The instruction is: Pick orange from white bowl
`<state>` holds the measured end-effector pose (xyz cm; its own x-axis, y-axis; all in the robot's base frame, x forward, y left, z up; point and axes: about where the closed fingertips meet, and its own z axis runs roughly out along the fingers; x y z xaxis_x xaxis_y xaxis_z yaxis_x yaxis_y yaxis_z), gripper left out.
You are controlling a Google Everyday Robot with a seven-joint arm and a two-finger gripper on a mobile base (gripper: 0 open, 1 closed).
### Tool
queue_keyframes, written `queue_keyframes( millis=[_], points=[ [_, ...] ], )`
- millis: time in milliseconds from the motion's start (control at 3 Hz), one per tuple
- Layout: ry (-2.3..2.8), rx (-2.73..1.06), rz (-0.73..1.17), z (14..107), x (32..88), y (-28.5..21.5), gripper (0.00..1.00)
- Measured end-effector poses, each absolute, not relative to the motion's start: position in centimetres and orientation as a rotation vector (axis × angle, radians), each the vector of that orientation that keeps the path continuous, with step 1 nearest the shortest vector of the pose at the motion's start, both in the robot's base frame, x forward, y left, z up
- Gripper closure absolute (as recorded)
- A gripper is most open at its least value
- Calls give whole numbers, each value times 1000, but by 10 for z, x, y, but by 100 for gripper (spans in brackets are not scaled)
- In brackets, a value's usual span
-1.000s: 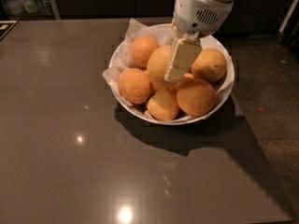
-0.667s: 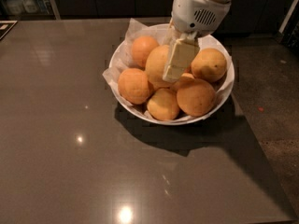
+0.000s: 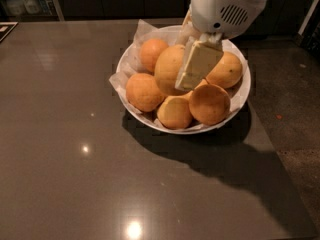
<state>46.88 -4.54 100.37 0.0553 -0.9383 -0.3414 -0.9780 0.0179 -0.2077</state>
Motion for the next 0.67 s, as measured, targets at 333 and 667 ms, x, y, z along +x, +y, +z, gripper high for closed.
queue_keyframes(
  millis=[333, 667],
  points=[
    [1913, -1896, 185, 1015, 434, -54, 100],
    [1911, -1895, 186, 1015, 434, -53, 100]
  ],
)
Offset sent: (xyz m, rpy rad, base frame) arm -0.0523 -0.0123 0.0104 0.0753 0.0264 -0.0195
